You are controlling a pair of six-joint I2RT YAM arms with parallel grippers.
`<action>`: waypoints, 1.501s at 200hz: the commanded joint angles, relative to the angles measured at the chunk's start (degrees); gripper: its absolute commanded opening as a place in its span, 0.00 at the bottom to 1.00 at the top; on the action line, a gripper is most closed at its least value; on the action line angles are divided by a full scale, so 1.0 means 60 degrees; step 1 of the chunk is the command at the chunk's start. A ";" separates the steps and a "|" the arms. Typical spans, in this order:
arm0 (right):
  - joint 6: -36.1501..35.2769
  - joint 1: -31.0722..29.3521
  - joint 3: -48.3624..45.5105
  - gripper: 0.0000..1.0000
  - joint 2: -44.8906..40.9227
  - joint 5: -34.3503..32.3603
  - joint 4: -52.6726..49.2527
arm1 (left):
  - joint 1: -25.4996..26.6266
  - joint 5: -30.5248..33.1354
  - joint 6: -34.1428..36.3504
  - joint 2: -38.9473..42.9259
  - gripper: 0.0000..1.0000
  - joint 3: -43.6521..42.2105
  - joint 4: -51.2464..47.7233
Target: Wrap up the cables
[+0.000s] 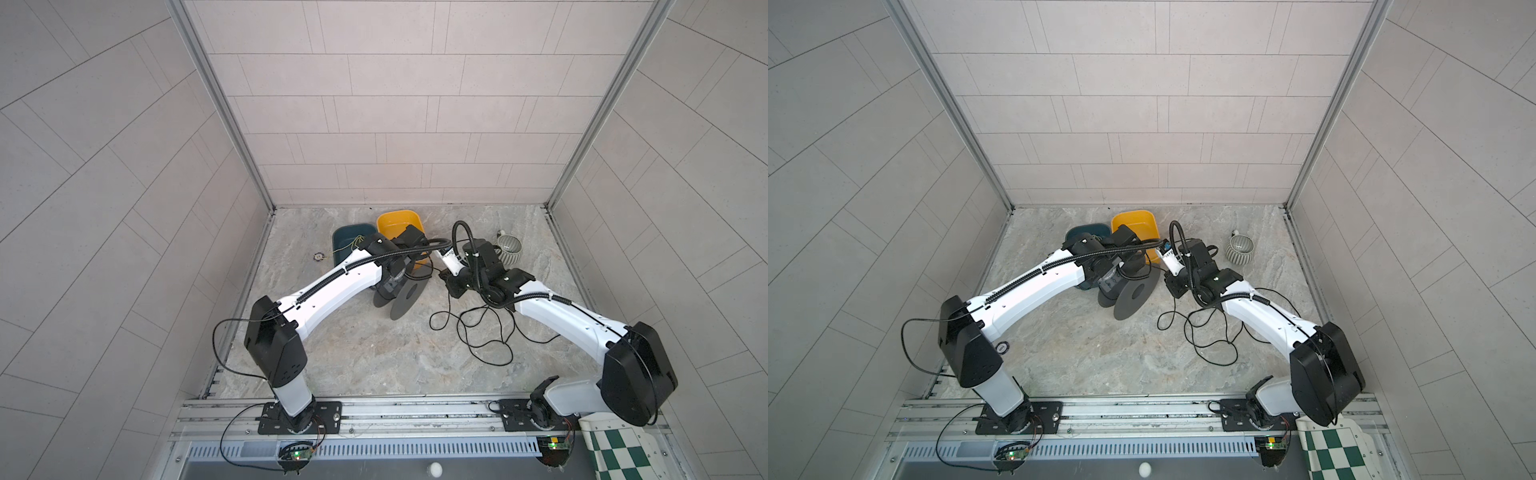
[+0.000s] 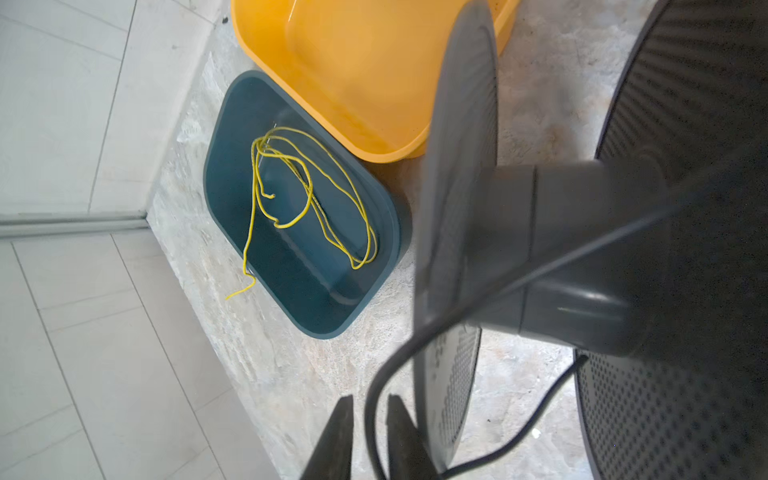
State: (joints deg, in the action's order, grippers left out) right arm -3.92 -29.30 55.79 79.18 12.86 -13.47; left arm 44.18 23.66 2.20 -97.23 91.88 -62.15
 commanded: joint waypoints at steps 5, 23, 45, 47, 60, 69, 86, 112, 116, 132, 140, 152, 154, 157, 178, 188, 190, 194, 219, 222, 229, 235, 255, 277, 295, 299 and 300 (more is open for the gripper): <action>0.0062 0.0008 -0.0085 0.00 -0.0091 -0.0179 -0.0098 | -0.0047 -0.0119 -0.0198 0.0387 0.35 -0.0249 0.0237; 0.0010 0.0013 -0.0166 0.00 -0.0172 -0.0012 0.0000 | -0.0116 -0.0332 -0.0180 0.0569 0.40 -0.0304 0.0338; -0.0032 0.0015 -0.0245 0.00 -0.0254 0.0010 0.0121 | -0.0184 -0.0508 -0.0136 0.0759 0.48 -0.0133 0.0203; -0.0034 0.0011 -0.0245 0.00 -0.0271 0.0010 0.0125 | -0.0186 -0.0517 -0.0136 0.0775 0.48 -0.0099 0.0177; -0.0065 0.0007 -0.0253 0.00 -0.0256 0.0113 0.0144 | -0.0243 -0.0611 -0.0072 0.0939 0.50 0.0083 0.0066; -0.0100 0.0006 -0.0272 0.00 -0.0272 0.0218 0.0199 | -0.0284 -0.0726 -0.0016 0.1064 0.51 0.0189 0.0046; -0.0089 0.0010 -0.0358 0.00 -0.0285 0.0315 0.0336 | -0.0318 -0.0936 0.0127 0.1359 0.52 0.0259 0.0116; -0.0063 0.0012 -0.0407 0.00 -0.0271 0.0352 0.0429 | -0.0458 -0.1651 0.0147 0.1860 0.65 0.0181 0.0490; -0.0059 0.0010 -0.0414 0.00 -0.0282 0.0334 0.0442 | -0.0496 -0.1913 0.0147 0.1939 0.68 0.0103 0.0565; 0.0092 0.0023 -0.0460 0.00 -0.0431 0.0245 0.0496 | -0.0698 -0.2589 0.0106 0.2193 0.73 -0.0233 0.1070; 0.0155 0.0020 -0.0598 0.00 -0.0544 0.0271 0.0708 | -0.0838 -0.2956 0.0055 0.2237 0.73 -0.0315 0.1230; 0.0148 0.0033 -0.0836 0.00 -0.0700 0.0251 0.1083 | -0.1135 -0.3879 0.0037 0.2252 0.73 -0.0468 0.1499; 0.0154 0.0027 -0.0851 0.00 -0.0712 0.0235 0.1127 | -0.1167 -0.4011 0.0031 0.2247 0.72 -0.0498 0.1566; 0.0145 0.0034 -0.0874 0.00 -0.0715 0.0221 0.1152 | -0.1237 -0.4225 0.0030 0.2238 0.72 -0.0554 0.1660; 0.0029 0.0048 -0.0806 0.00 -0.0665 0.0217 0.1090 | -0.1378 -0.5132 0.0233 0.2093 0.66 -0.0689 0.2089; -0.0058 0.0045 -0.0757 0.00 -0.0623 0.0146 0.0985 | -0.1382 -0.5319 0.0409 0.1971 0.65 -0.0780 0.2326; -0.0073 0.0041 -0.0740 0.00 -0.0612 0.0124 0.0967 | -0.1375 -0.5357 0.0469 0.1949 0.65 -0.0792 0.2381; -0.0108 0.0037 -0.0734 0.00 -0.0597 0.0105 0.0957 | -0.1377 -0.5421 0.0542 0.1894 0.64 -0.0807 0.2456; -0.0259 0.0068 -0.0693 0.00 -0.0505 0.0038 0.0902 | -0.1599 -0.5911 0.0765 0.1428 0.45 -0.0693 0.2785; -0.0268 0.0072 -0.0679 0.00 -0.0490 0.0026 0.0878 | -0.1635 -0.6042 0.0764 0.1376 0.44 -0.0637 0.2772; -0.0301 0.0066 -0.0657 0.00 -0.0480 0.0024 0.0830 | -0.1710 -0.6362 0.0754 0.1244 0.42 -0.0520 0.2756; -0.0312 0.0065 -0.0656 0.00 -0.0457 -0.0006 0.0818 | -0.1766 -0.6635 0.0747 0.1161 0.41 -0.0457 0.2755; -0.0356 0.0061 -0.0698 0.00 -0.0477 -0.0041 0.0812 | -0.1863 -0.7227 0.0747 0.1018 0.37 -0.0472 0.2990; -0.0357 0.0072 -0.0715 0.00 -0.0467 -0.0200 0.0815 | -0.1880 -0.7280 0.0789 0.0765 0.29 -0.0421 0.3073; -0.0359 0.0074 -0.0709 0.00 -0.0441 -0.0375 0.0761 | -0.1892 -0.7173 0.0834 0.0537 0.23 -0.0220 0.2824; -0.0345 0.0070 -0.0709 0.00 -0.0439 -0.0410 0.0744 | -0.1886 -0.7159 0.0835 0.0507 0.22 -0.0172 0.2753; -0.0351 0.0067 -0.0705 0.00 -0.0438 -0.0420 0.0748 | -0.1886 -0.7148 0.0835 0.0497 0.22 -0.0169 0.2740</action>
State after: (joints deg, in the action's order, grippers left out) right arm -5.39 -29.19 50.98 76.27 12.40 -8.34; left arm 32.91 -17.76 6.33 -92.73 88.27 -45.01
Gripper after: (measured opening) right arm 0.048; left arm 0.247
